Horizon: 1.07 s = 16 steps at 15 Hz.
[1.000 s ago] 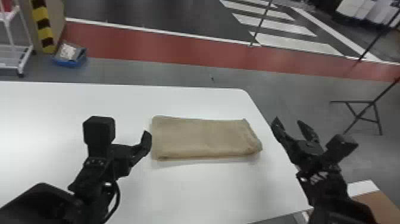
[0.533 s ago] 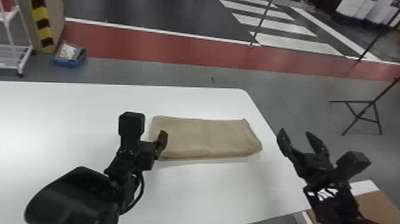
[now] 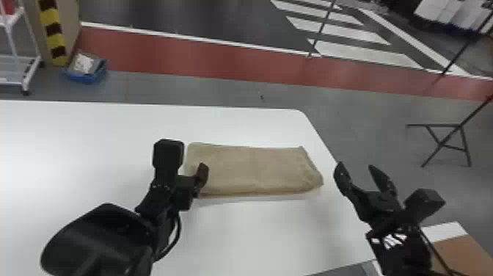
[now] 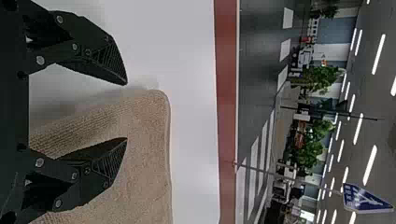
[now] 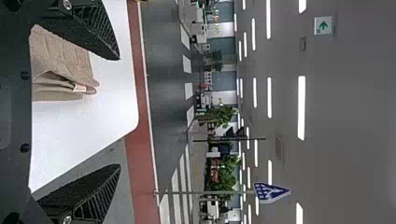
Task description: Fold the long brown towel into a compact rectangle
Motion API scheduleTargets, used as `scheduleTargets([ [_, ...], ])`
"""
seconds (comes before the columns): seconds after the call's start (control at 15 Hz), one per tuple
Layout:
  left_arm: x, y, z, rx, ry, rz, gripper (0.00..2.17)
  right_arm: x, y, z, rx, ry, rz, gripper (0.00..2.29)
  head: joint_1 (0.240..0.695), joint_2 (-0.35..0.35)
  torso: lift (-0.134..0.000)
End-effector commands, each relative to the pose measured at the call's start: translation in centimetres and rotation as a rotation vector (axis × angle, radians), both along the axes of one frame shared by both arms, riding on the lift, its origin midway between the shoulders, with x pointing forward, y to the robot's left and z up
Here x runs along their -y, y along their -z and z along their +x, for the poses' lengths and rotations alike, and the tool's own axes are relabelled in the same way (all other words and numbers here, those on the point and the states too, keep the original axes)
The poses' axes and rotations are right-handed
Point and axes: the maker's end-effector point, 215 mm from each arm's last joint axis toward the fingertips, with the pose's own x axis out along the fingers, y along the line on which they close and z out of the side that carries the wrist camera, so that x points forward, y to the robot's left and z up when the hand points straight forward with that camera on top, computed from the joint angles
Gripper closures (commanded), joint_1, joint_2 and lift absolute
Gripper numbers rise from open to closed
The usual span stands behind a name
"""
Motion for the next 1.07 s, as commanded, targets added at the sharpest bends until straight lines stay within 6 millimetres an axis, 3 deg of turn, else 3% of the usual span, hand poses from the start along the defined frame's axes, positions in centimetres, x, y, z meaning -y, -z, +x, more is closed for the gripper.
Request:
scheduleTargets([
  [0.0, 0.0, 0.6, -0.1, -0.010, 0.001, 0.005, 0.55, 0.1, 0.6, 0.0, -0.007, -0.004, 0.010, 0.07, 0.695, -0.350, -0.123],
  [0.6, 1.0, 2.0, -1.3, -0.057, 0.059, 0.027, 0.56, 0.1, 1.0, -0.2, -0.015, -0.003, -0.005, 0.07, 0.695, -0.350, -0.123],
  [0.8, 1.0, 2.5, -1.5, -0.076, 0.069, 0.043, 1.00, 0.0, 1.1, -0.4, -0.016, -0.002, -0.003, 0.07, 0.695, -0.350, -0.123],
  [0.87, 1.0, 3.0, -1.8, -0.092, 0.074, 0.055, 1.00, 0.1, 1.1, -0.4, -0.014, -0.002, -0.003, 0.07, 0.695, -0.350, -0.123],
  [1.0, 0.6, 2.7, -1.7, -0.086, 0.061, 0.058, 1.20, 0.2, 0.9, -0.5, -0.011, 0.001, -0.003, 0.07, 0.695, -0.350, -0.123],
])
